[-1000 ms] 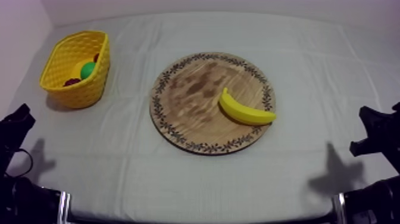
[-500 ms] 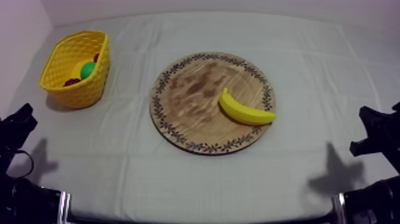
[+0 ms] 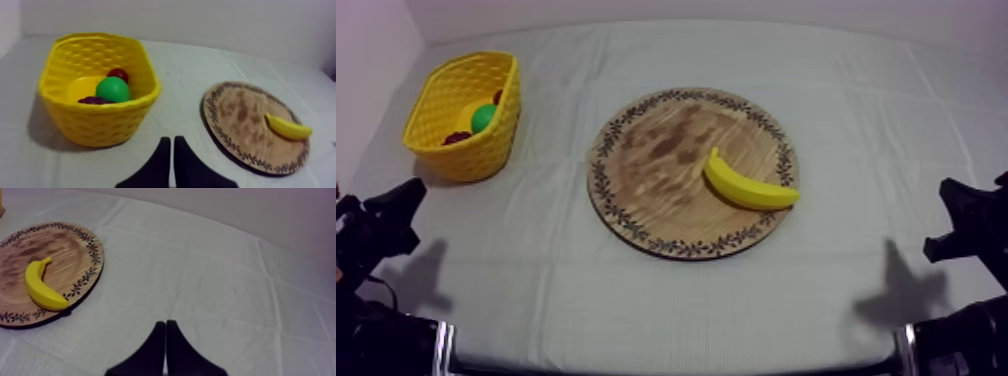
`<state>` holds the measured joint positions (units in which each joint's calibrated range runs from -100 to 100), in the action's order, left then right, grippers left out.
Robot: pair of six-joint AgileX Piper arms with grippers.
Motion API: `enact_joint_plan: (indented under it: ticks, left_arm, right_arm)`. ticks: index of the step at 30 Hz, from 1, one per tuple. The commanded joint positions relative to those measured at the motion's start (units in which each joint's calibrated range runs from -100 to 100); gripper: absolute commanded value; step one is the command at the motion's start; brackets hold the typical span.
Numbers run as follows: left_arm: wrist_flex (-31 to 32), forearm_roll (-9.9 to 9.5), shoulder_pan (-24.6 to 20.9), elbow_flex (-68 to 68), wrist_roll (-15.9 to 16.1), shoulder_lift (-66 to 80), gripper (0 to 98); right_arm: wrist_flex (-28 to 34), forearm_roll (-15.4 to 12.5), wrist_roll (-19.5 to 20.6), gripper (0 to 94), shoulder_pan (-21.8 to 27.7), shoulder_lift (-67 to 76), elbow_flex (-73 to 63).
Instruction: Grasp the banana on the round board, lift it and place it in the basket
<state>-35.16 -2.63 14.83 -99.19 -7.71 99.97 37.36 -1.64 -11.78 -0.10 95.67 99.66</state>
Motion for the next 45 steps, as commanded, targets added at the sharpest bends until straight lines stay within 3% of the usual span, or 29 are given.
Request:
enact_joint_plan:
  ticks: [1,7,16,23,28,45]
  left_arm:
    - [-0.1,0.04,1.7,0.4,0.4,-0.1,0.0]
    - [-0.1,0.07,2.7,3.7,-0.8,-6.1,0.0]
    - [-0.7,0.19,2.9,17.6,-1.8,-27.1,0.0]
    - [-4.6,3.67,2.1,29.5,0.5,-44.4,0.0]
    - [-6.1,4.17,4.3,37.3,0.6,-54.7,0.0]
    - [-28.5,3.57,15.4,73.8,0.4,-84.8,0.0]
  right_arm:
    - [0.0,0.0,0.0,0.3,0.0,0.0,0.0]
    - [0.0,0.0,0.0,0.3,0.0,0.0,0.0]
    - [0.0,0.0,0.0,0.3,-0.1,0.0,0.0]
    - [0.0,0.0,0.0,0.3,-0.1,0.0,0.0]
    - [0.0,0.0,0.0,0.3,0.0,0.0,0.0]
    - [0.0,0.0,0.0,0.3,0.0,0.0,0.0]
